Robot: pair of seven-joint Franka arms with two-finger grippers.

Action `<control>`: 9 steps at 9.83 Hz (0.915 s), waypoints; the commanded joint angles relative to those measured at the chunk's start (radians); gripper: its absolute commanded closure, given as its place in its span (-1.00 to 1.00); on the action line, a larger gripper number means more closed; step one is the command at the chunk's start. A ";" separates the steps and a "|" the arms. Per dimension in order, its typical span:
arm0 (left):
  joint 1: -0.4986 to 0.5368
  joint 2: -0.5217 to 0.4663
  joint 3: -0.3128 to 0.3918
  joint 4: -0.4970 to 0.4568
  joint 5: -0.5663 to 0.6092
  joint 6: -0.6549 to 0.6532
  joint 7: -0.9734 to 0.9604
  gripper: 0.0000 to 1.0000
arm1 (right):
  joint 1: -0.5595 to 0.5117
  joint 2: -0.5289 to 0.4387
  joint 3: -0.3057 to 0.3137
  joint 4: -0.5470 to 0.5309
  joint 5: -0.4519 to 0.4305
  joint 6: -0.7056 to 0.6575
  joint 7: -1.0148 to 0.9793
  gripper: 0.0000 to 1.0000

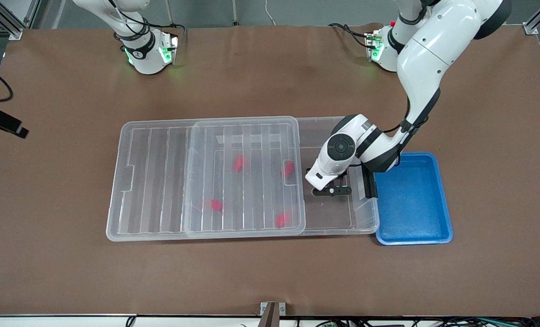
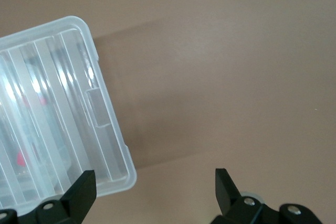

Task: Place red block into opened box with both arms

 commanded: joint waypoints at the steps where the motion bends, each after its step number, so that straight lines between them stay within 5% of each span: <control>1: 0.015 -0.008 0.001 -0.001 0.027 0.006 -0.009 -1.00 | -0.016 -0.022 -0.030 -0.012 0.012 -0.021 -0.112 -1.00; 6: 0.018 -0.200 -0.031 0.003 0.012 -0.081 0.000 -1.00 | -0.022 -0.014 -0.053 -0.015 0.009 -0.025 -0.160 -1.00; 7: 0.020 -0.241 -0.031 0.014 0.010 -0.113 0.003 -1.00 | -0.020 -0.006 -0.053 -0.020 0.009 -0.001 -0.166 -0.66; 9: 0.040 -0.295 -0.031 0.087 -0.028 -0.231 0.075 -1.00 | -0.008 0.076 -0.051 -0.043 0.010 0.089 -0.238 0.53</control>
